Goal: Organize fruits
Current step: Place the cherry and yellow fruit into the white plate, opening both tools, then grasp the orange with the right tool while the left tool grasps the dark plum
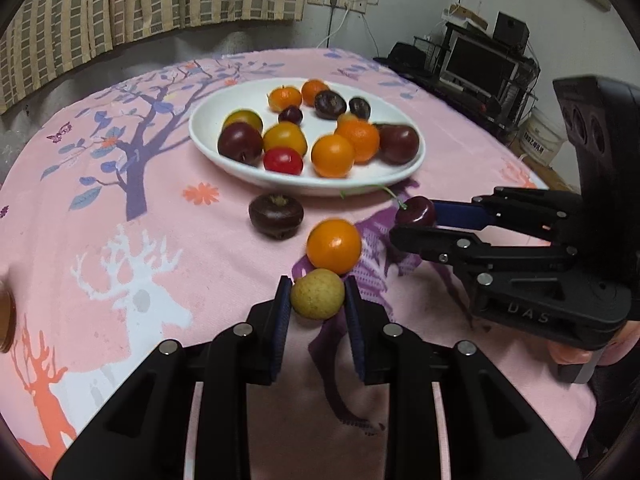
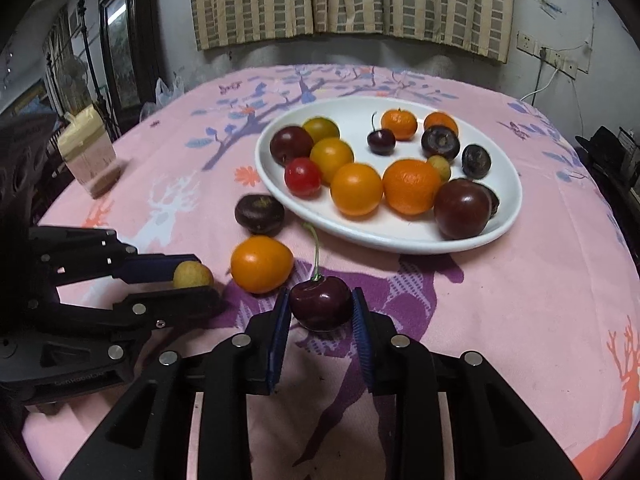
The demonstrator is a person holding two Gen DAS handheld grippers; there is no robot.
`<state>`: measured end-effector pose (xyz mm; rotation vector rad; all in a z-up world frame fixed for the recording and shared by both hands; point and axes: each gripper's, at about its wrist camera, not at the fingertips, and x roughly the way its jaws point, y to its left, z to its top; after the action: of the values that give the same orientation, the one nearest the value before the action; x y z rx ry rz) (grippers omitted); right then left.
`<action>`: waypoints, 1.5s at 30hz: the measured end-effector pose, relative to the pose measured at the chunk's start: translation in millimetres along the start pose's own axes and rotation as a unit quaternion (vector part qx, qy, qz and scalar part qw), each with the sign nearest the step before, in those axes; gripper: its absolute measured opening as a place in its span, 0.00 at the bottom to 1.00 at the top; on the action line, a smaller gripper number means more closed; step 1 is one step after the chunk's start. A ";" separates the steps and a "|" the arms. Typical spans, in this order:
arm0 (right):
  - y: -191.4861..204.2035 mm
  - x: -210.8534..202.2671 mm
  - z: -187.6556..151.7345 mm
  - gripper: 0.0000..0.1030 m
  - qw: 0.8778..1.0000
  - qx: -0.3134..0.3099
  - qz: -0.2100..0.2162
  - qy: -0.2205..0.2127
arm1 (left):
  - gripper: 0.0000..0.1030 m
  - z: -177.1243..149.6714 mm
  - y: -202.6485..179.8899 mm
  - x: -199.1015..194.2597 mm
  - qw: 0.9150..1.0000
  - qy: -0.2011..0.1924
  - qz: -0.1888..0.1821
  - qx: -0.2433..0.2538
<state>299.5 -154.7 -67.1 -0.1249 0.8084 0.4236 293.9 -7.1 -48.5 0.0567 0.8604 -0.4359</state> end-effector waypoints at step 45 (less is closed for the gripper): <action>39.7 36.9 22.5 0.52 0.999 0.022 0.012 0.024 | 0.95 24.1 97.8 -24.2 0.960 -0.031 0.195 -0.200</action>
<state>320.8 -100.9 -76.3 -0.0844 0.8673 0.4257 336.0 85.0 -26.9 -0.1585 0.8387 0.1107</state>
